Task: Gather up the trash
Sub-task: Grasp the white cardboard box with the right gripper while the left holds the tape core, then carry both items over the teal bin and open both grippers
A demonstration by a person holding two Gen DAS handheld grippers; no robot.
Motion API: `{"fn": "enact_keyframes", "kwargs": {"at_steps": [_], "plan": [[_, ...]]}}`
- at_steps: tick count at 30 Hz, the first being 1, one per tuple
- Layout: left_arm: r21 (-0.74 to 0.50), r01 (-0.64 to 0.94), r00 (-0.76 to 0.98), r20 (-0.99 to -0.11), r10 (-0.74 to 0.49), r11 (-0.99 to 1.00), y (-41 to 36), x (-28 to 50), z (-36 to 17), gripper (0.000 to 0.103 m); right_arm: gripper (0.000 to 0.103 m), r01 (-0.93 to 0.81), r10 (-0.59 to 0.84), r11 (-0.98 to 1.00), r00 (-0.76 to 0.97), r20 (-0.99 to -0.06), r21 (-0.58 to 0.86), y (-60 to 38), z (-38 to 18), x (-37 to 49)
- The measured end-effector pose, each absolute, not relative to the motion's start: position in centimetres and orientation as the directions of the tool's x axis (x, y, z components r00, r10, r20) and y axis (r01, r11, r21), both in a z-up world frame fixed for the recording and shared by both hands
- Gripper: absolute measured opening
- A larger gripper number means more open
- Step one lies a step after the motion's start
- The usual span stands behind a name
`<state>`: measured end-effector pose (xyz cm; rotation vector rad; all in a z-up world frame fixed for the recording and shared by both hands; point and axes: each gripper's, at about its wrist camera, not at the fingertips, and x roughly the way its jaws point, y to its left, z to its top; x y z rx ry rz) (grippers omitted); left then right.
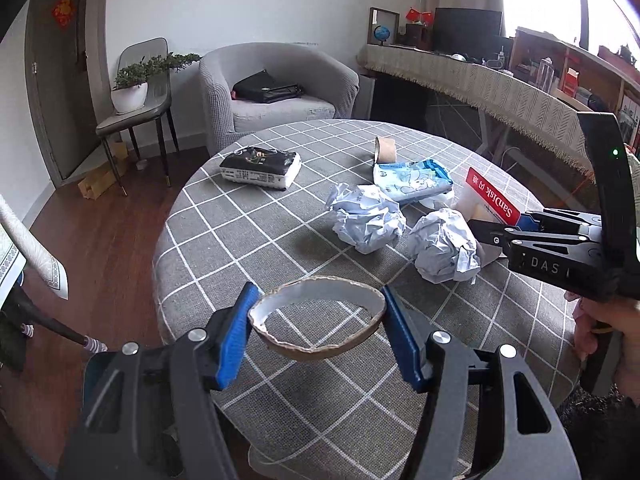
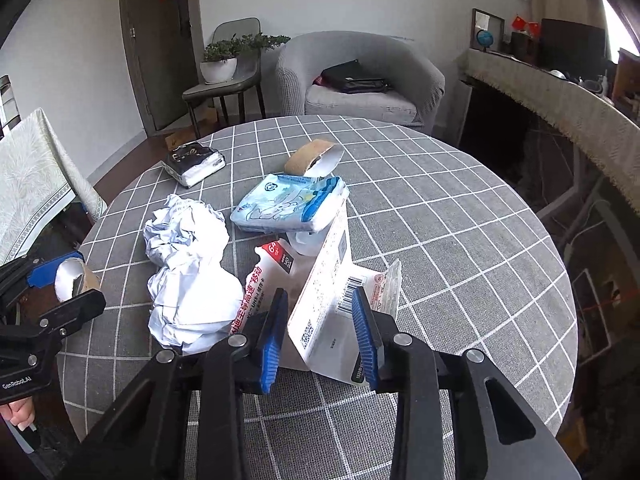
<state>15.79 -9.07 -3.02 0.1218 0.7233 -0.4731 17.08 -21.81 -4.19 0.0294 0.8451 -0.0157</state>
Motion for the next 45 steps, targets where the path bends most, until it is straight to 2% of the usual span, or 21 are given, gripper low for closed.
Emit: {"fn": "enact_keyframes", "kwargs": {"at_steps": [3, 6, 12, 16, 27, 45], "plan": [[-0.056, 0.445, 0.657, -0.658, -0.368, 0.894, -8.0, 15.7, -2.7, 0.065, 0.028, 0.041, -0.008, 0.999, 0.657, -0.754, 0.025, -21.7, -4.3, 17.2], [-0.064, 0.431, 0.662, -0.655, -0.364, 0.9, -6.8, 15.7, -2.6, 0.065, 0.011, 0.058, -0.018, 0.998, 0.652, -0.758, 0.027, -21.6, -4.4, 17.5], [-0.07, 0.396, 0.676, -0.653, -0.342, 0.916, -4.3, 15.7, -2.3, 0.065, 0.001, 0.137, -0.065, 0.99, 0.663, -0.746, 0.035, -22.2, -3.8, 17.2], [-0.078, 0.369, 0.685, -0.65, -0.328, 0.926, -2.3, 15.7, -2.1, 0.065, 0.001, 0.167, -0.072, 0.984, 0.681, -0.728, 0.059, -22.3, -2.9, 16.8], [-0.107, 0.267, 0.709, -0.651, -0.271, 0.958, 3.1, 15.8, -2.1, 0.065, 0.001, 0.147, -0.106, 0.989, 0.742, -0.662, 0.006, -18.7, -0.4, 16.6], [-0.09, 0.106, 0.676, -0.724, -0.138, 0.99, 11.8, 16.4, -6.0, 0.065, 0.001, -0.071, 0.102, 0.995, 0.776, -0.622, 0.074, -10.2, 0.2, 18.3]]}}
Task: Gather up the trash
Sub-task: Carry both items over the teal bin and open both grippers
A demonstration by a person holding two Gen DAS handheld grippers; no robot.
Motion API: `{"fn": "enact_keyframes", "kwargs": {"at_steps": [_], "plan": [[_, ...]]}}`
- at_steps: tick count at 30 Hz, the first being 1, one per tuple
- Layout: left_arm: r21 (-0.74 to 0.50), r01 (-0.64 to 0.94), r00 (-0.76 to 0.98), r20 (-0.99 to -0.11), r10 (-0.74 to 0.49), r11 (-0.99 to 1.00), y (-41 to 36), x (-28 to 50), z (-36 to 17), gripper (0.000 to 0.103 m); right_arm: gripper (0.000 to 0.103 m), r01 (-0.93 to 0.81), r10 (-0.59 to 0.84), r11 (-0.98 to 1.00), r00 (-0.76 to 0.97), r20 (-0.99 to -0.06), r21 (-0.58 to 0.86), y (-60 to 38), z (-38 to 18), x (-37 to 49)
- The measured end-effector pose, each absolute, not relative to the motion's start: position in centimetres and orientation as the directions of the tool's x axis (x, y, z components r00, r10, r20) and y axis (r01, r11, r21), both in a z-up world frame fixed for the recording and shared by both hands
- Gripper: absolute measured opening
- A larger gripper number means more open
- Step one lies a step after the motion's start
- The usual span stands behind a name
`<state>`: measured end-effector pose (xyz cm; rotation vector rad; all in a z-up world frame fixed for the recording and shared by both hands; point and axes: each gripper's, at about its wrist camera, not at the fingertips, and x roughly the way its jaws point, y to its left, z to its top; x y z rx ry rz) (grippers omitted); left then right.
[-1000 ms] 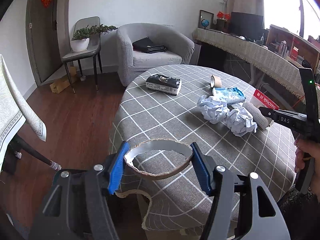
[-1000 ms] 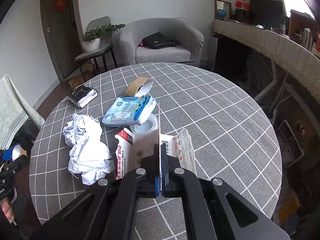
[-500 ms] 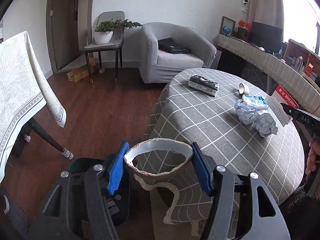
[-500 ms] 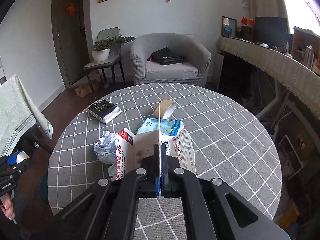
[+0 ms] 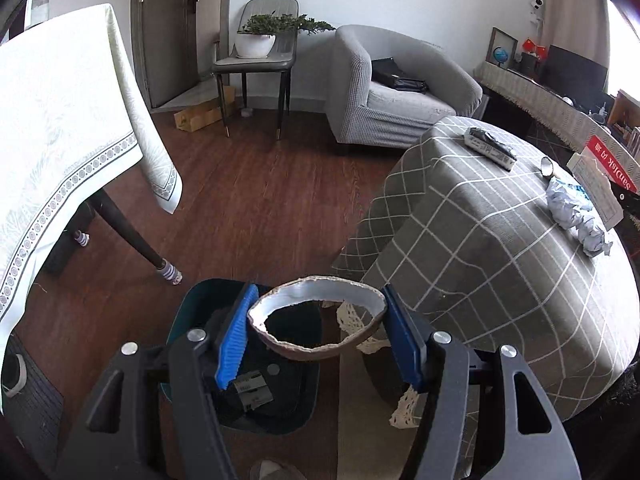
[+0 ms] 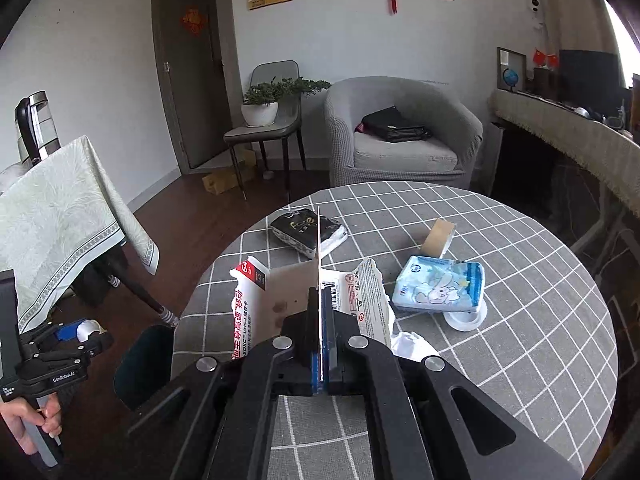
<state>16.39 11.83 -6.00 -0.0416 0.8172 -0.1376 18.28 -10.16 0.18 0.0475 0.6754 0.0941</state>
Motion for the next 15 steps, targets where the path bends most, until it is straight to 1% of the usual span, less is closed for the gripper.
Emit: {"fn": "enact_keyframes", "kwargs": {"at_steps": [3, 7, 15], "plan": [[-0.088, 0.082, 0.666, -0.736, -0.12, 0.993, 13.3, 16.5, -6.9, 0.065, 0.001, -0.119, 0.14, 0.99, 0.773, -0.619, 0.075, -8.2, 0.1, 18.5], [-0.09, 0.054, 0.649, -0.754, -0.103, 0.994, 15.0, 16.7, -7.9, 0.065, 0.001, -0.186, 0.215, 0.976, 0.751, -0.625, 0.112, -5.8, -0.3, 19.1], [-0.095, 0.004, 0.613, -0.787, -0.077, 0.996, 17.6, 17.0, -10.1, 0.065, 0.001, -0.294, 0.309, 0.946, 0.705, -0.639, 0.133, -1.2, -1.2, 19.9]]}}
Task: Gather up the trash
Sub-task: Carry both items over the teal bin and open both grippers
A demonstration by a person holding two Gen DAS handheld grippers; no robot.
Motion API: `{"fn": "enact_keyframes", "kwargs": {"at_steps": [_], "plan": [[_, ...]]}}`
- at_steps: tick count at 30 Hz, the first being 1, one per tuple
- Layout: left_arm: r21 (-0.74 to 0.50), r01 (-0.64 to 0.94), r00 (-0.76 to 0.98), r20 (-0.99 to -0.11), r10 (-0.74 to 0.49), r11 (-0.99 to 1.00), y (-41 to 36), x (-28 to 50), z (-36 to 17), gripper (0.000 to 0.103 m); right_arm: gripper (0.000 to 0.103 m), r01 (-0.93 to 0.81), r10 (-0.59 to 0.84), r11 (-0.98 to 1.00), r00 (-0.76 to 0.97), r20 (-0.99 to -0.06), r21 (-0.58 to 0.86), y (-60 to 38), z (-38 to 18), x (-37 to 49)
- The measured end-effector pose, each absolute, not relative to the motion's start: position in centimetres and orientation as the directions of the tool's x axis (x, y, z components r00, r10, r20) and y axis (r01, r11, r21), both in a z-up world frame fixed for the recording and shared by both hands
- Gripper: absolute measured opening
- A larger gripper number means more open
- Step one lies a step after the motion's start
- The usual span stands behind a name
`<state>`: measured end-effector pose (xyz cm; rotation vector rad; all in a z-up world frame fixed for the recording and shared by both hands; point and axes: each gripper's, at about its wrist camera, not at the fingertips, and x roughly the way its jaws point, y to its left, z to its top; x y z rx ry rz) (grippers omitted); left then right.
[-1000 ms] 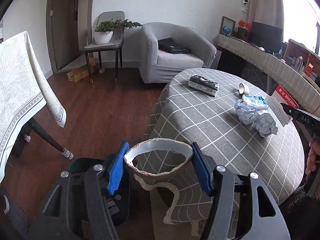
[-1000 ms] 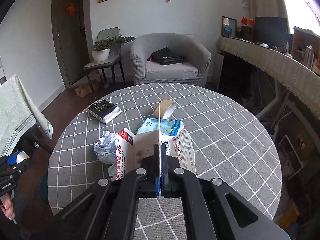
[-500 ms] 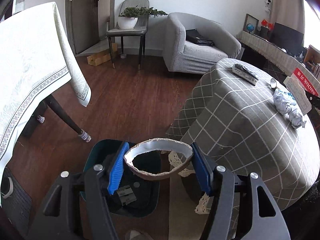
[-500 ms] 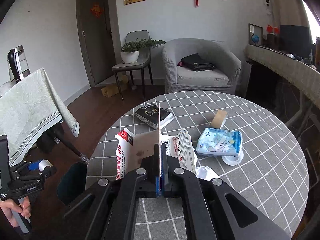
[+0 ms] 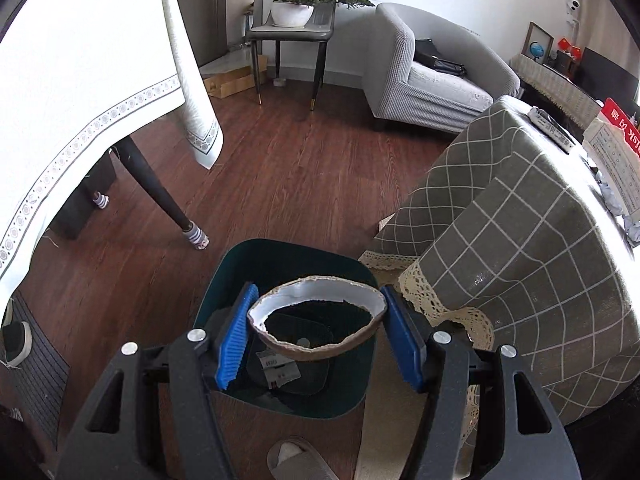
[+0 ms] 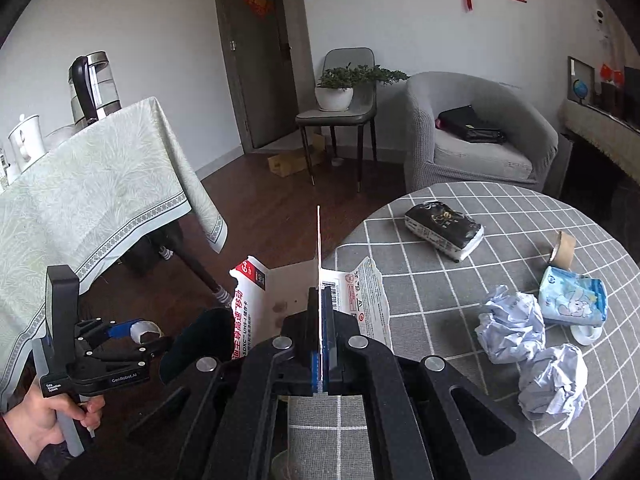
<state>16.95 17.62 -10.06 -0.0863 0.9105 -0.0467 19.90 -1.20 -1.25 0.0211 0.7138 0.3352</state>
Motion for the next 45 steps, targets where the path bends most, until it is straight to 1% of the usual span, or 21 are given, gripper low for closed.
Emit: {"fn": "enact_keyframes", "kwargs": {"at_steps": [4, 8, 14, 17, 22, 25, 29, 34, 37, 40, 45], "plan": [[-0.097, -0.027, 0.594, -0.802, -0.062, 0.995, 18.7, 17.1, -11.0, 0.065, 0.001, -0.353, 0.35, 0.926, 0.678, -0.646, 0.131, 1.5, -1.9, 20.0], [-0.076, -0.058, 0.545, -0.838, -0.032, 0.995, 19.4, 17.4, -12.5, 0.065, 0.001, -0.397, 0.385, 0.907, 0.647, -0.658, 0.141, 3.5, -2.7, 20.4], [-0.053, -0.062, 0.489, -0.872, -0.016, 0.997, 19.8, 17.7, -14.3, 0.065, 0.001, -0.458, 0.431, 0.875, 0.588, -0.684, 0.158, 6.7, -4.1, 21.0], [-0.067, -0.075, 0.477, -0.879, -0.023, 0.995, 20.2, 17.8, -14.8, 0.065, 0.001, -0.479, 0.446, 0.862, 0.56, -0.698, 0.166, 8.4, -5.1, 21.3], [-0.054, -0.076, 0.471, -0.882, -0.012, 0.996, 20.7, 17.6, -15.1, 0.066, 0.001, -0.498, 0.466, 0.845, 0.512, -0.722, 0.192, 10.7, -6.9, 21.8], [-0.055, -0.081, 0.463, -0.886, -0.011, 0.995, 21.0, 17.6, -15.3, 0.073, 0.001, -0.495, 0.47, 0.843, 0.489, -0.735, 0.209, 11.4, -7.9, 22.4], [-0.072, -0.084, 0.476, -0.879, -0.024, 0.994, 21.0, 17.4, -15.0, 0.075, 0.001, -0.478, 0.471, 0.846, 0.463, -0.751, 0.236, 12.0, -9.3, 23.2], [-0.094, -0.096, 0.504, -0.863, -0.033, 0.991, 21.8, 16.9, -13.7, 0.075, 0.001, -0.477, 0.457, 0.847, 0.43, -0.778, 0.234, 13.3, -11.1, 23.7], [-0.125, -0.115, 0.545, -0.837, -0.043, 0.986, 22.4, 16.3, -12.1, 0.075, 0.001, -0.48, 0.445, 0.848, 0.417, -0.792, 0.224, 14.1, -12.1, 23.9], [-0.096, -0.116, 0.594, -0.805, -0.008, 0.989, 22.4, 15.5, -10.4, 0.075, 0.001, -0.472, 0.435, 0.852, 0.398, -0.808, 0.226, 14.7, -13.4, 24.0], [-0.124, -0.127, 0.658, -0.753, -0.009, 0.984, 23.0, 14.4, -8.0, 0.074, 0.001, -0.449, 0.419, 0.86, 0.353, -0.836, 0.242, 15.1, -15.6, 24.3]]}}
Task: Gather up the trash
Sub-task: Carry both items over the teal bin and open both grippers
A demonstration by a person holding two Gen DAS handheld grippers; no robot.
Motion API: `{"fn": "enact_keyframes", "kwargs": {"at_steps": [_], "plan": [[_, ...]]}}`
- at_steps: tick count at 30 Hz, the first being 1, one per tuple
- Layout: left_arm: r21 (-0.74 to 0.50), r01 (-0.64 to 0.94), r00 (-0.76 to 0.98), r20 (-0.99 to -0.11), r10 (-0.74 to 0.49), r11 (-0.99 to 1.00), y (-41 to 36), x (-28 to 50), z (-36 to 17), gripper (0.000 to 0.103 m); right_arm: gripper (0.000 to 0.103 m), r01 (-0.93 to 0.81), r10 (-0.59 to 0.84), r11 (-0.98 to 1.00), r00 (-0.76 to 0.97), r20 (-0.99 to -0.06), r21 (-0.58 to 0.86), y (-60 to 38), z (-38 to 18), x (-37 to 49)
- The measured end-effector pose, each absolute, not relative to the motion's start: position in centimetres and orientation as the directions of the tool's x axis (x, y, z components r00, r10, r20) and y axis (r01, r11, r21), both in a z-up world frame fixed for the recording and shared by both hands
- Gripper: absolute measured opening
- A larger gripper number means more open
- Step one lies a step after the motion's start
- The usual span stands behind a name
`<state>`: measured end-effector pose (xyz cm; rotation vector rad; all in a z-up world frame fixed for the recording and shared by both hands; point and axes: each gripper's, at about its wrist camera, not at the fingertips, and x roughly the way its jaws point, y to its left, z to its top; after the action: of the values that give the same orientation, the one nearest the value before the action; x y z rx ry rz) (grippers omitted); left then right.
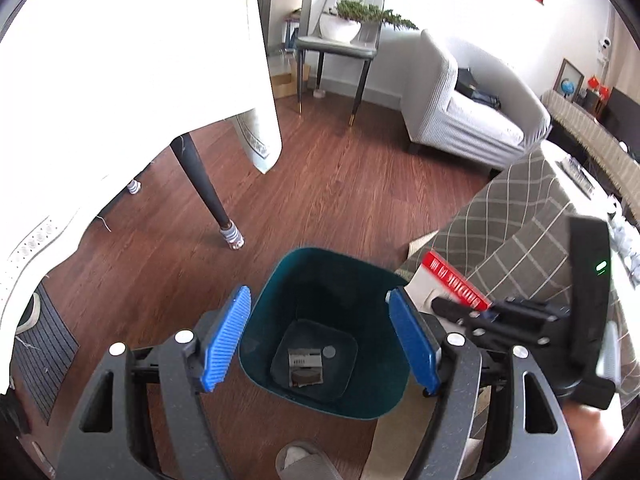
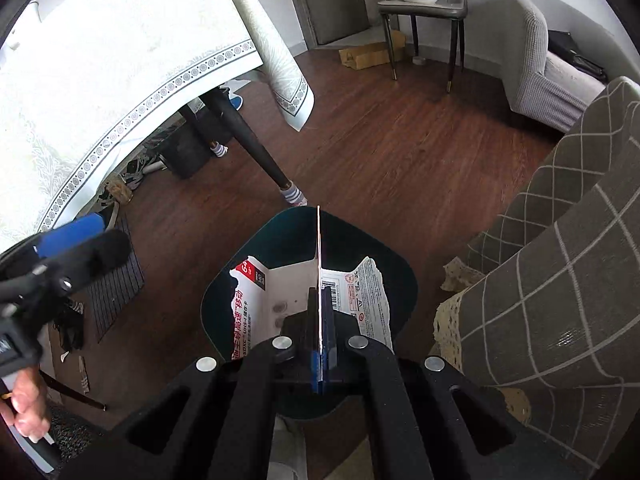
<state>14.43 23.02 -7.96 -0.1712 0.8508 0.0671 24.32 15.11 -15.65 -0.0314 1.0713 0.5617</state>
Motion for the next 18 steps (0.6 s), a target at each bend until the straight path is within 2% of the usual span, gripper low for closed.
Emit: {"fn": "enact_keyframes", "kwargs": {"at_steps": [13, 18], "plan": [[-0.163, -0.087, 0.702, -0.71, -0.056, 0.983, 23.3, 13.2, -4.3, 0.045, 0.001, -0.489, 0.37, 0.846, 0.25, -0.895, 0.213, 17.5, -20.3, 23.9], [-0.173, -0.062, 0.721, -0.689, -0.075, 0.983, 23.1, 12.6, -3.4, 0.044, 0.001, -0.494, 0.354, 0.845, 0.227, -0.907, 0.206, 18.4, -21.6, 23.7]]}}
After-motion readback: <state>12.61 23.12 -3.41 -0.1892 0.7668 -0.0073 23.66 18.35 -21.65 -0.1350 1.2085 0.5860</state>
